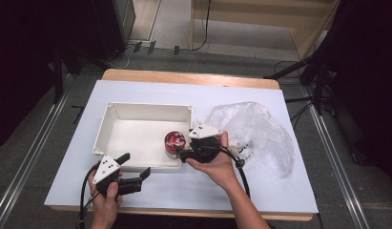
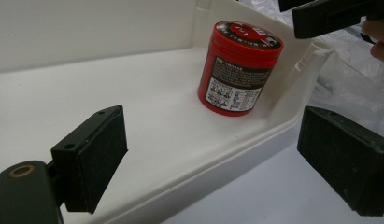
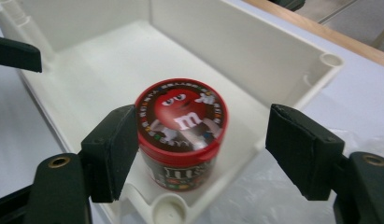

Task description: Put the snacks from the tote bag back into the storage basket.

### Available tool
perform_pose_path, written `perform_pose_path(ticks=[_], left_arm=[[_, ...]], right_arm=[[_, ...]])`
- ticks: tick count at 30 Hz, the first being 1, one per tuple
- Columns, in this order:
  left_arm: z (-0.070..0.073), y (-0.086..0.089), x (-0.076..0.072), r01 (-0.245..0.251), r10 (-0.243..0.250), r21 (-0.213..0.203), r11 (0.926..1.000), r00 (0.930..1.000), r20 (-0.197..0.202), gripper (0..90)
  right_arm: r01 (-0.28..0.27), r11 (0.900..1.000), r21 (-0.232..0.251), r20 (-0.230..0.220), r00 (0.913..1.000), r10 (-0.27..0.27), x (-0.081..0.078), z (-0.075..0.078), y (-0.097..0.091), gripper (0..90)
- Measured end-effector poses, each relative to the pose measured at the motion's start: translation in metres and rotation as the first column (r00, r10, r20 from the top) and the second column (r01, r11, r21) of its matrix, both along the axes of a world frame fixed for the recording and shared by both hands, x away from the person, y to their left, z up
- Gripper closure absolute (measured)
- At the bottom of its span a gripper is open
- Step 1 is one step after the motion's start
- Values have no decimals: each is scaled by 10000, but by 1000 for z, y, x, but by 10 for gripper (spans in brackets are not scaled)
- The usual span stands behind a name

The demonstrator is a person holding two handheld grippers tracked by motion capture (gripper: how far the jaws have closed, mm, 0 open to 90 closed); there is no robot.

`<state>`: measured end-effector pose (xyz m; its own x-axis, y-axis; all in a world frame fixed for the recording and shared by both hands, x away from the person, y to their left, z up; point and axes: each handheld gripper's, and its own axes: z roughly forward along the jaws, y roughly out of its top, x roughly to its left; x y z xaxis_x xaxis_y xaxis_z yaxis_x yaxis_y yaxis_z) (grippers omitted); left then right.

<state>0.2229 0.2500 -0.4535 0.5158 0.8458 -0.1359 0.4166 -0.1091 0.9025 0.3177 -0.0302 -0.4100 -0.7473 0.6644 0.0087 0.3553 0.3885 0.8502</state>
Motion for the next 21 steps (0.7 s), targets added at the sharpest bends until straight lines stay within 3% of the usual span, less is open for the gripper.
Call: perform_pose_path(ticks=[12, 21], left_arm=[[-2, 0, 1, -50, 51, 59, 10000, 10000, -74, 90], [-3, 2, 1, -111, 112, 68, 9999, 9999, -75, 90]], right_arm=[[883, 9931, 774, -185, 9960, -872, 1, 0, -44, 187], [1313, 9865, 975, -248, 9913, -1295, 0, -3, -67, 160]])
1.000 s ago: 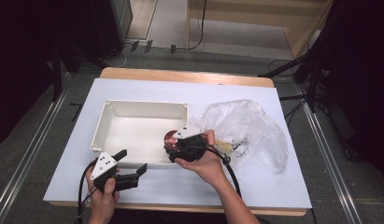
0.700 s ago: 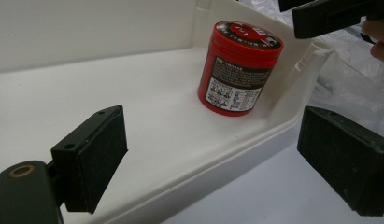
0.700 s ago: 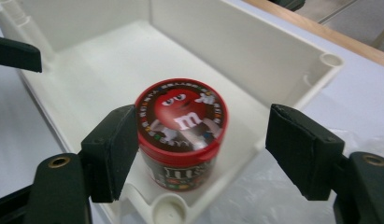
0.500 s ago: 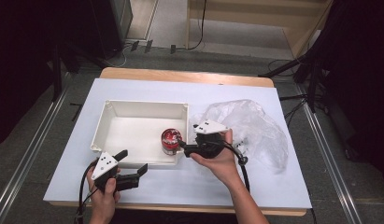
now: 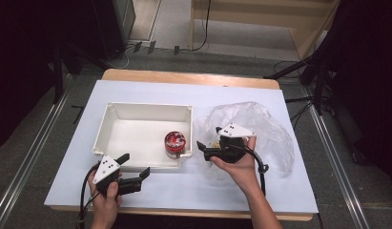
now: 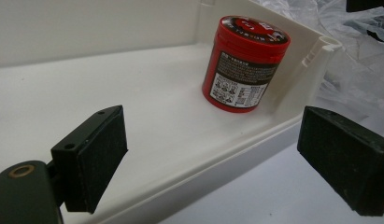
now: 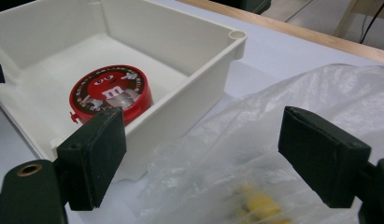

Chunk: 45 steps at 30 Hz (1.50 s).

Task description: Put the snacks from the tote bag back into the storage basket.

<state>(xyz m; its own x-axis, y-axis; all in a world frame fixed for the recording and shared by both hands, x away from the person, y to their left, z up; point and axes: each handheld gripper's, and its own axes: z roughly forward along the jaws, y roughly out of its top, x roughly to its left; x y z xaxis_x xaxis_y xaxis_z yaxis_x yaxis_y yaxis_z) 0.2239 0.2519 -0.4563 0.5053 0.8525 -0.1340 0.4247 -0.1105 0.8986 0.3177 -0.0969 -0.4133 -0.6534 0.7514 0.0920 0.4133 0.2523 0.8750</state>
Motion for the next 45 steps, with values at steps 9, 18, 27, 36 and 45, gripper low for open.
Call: perform_pose_path(ticks=[9, 18, 27, 36, 45], left_arm=[[0, 3, 1, -120, 120, 16, 9999, 9999, -8, 90], [-1, 4, 1, -181, 181, 37, 9998, 9998, -38, 90], [-1, 5, 1, -258, 258, 26, 9997, 9997, -21, 89], [0, 6, 1, -303, 303, 63, 9995, 9995, 66, 90], [-1, 7, 1, -316, 315, 80, 9995, 9995, 39, 90]], right_arm=[[314, 9994, 174, 5, 9995, -314, -4, -3, -16, 159], [676, 9972, 306, -34, 9977, -676, -7, -5, -35, 159], [1054, 9934, 456, -101, 9944, -1050, -11, -9, -55, 159], [1427, 9885, 499, -230, 9896, -1417, -15, -15, -77, 159], [1934, 9791, 624, -342, 9809, -1915, -21, -20, -105, 159]])
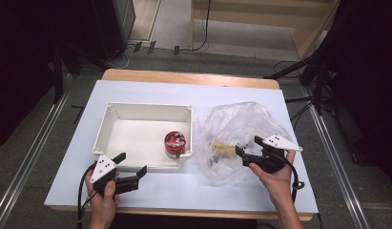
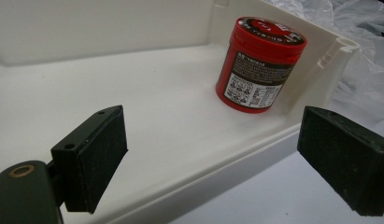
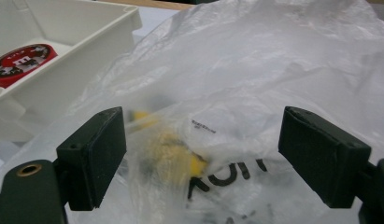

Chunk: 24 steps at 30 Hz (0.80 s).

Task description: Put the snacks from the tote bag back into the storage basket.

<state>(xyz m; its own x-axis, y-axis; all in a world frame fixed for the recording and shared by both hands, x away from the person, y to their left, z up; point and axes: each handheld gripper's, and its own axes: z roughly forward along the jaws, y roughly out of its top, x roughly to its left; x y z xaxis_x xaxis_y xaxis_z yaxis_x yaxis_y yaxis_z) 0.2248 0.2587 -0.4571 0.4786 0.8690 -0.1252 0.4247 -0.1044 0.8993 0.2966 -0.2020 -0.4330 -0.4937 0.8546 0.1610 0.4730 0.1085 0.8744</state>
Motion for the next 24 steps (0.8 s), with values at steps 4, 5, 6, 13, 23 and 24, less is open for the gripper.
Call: perform_pose_path(ticks=[4, 5, 6, 13, 23, 24], left_arm=[[0, -1, 0, 4, -4, 17, 10000, 10000, -12, 90], [0, -1, 0, -6, 6, 15, 10000, 10000, -10, 90], [0, -1, 0, -14, 14, 14, 10000, 10000, -7, 90], [0, 0, 0, -23, 23, -8, 10000, 10000, 0, 90], [-1, 0, 1, -45, 45, -50, 10000, 10000, -15, 90], [-1, 0, 1, -53, 53, -54, 10000, 10000, -18, 90]], right_arm=[[207, 9998, 52, -37, 9998, -206, -3, -2, -11, 159], [243, 9997, 56, -49, 9997, -243, -4, -3, -14, 159], [295, 9996, 44, -14, 9996, -295, -5, -3, -17, 159], [675, 9977, 84, -56, 9977, -674, -10, -6, -34, 159], [1147, 9934, 96, -159, 9933, -1145, -18, -11, -57, 159], [1167, 9931, 85, -144, 9931, -1165, -19, -12, -59, 159]])
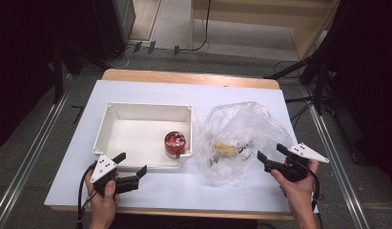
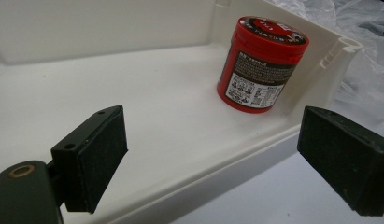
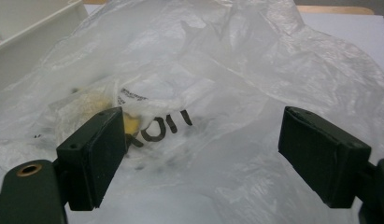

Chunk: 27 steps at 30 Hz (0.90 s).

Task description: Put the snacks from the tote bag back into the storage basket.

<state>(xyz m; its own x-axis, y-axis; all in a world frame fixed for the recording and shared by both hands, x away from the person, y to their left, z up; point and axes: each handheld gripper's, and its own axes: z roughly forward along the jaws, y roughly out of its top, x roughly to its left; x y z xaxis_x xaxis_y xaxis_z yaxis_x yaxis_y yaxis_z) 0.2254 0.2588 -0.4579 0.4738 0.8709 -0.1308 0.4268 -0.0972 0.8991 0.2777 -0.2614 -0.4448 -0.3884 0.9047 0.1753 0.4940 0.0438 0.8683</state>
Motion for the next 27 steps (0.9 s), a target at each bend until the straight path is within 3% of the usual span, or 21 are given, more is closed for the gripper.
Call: perform_pose_path(ticks=[18, 23, 27], left_arm=[[0, 1, 1, -30, 30, -71, 10000, 10000, -21, 90], [0, 0, 2, -26, 26, -84, 10000, 10000, -14, 90], [-2, 2, 2, -53, 52, -115, 9999, 10000, -81, 90]], right_arm=[[897, 9958, 155, -96, 9959, -896, -25, -12, -46, 159], [1444, 9895, 117, -86, 9895, -1443, -32, -17, -61, 160], [1791, 9831, 380, -64, 9838, -1790, -35, -23, -70, 163]])
